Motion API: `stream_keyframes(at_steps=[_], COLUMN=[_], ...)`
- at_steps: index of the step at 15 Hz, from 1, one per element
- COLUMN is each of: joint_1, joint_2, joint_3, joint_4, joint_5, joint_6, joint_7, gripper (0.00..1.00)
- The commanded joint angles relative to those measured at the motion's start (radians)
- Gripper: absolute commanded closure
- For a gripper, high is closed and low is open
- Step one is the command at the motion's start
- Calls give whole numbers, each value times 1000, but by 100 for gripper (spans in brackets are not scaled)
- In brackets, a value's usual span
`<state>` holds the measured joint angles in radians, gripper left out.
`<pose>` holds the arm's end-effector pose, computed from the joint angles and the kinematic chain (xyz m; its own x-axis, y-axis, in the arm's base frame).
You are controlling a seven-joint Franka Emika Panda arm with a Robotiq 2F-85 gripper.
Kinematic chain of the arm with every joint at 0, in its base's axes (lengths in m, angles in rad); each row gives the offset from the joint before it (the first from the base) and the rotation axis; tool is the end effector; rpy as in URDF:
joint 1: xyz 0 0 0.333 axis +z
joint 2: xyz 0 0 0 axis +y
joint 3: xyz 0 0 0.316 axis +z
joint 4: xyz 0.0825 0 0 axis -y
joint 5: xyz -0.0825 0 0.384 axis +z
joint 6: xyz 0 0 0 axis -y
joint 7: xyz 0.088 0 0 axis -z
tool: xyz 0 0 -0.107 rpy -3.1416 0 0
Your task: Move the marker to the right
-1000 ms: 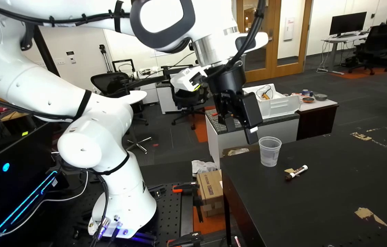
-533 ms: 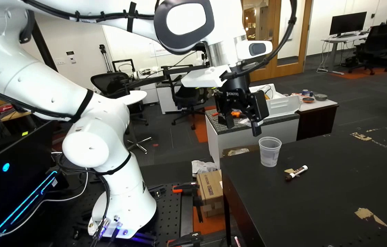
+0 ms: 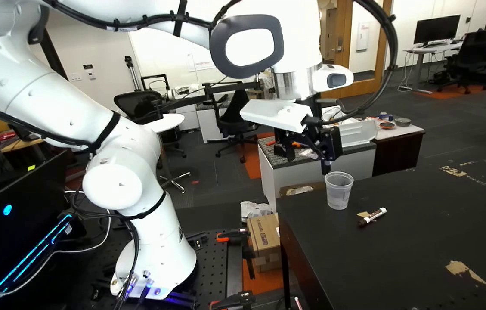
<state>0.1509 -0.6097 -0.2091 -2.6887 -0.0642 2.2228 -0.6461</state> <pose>0.3654 -0.0211 0.4266 0.7847 0.6023 0.1465 0.6049 -0.7957 0.0312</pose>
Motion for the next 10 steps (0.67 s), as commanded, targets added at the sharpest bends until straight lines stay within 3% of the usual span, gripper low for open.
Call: stream_keyframes(at_steps=[1,5,10], joint_1=[9,1,11], joint_2=[79,174,281], joint_3=[-11,-2,22], joint_4=[-1,-27,-8], joint_5=[35,30,55], joint_6=[112,229,273], joint_7=[-80,-126,-141], gripper=[0,0,0])
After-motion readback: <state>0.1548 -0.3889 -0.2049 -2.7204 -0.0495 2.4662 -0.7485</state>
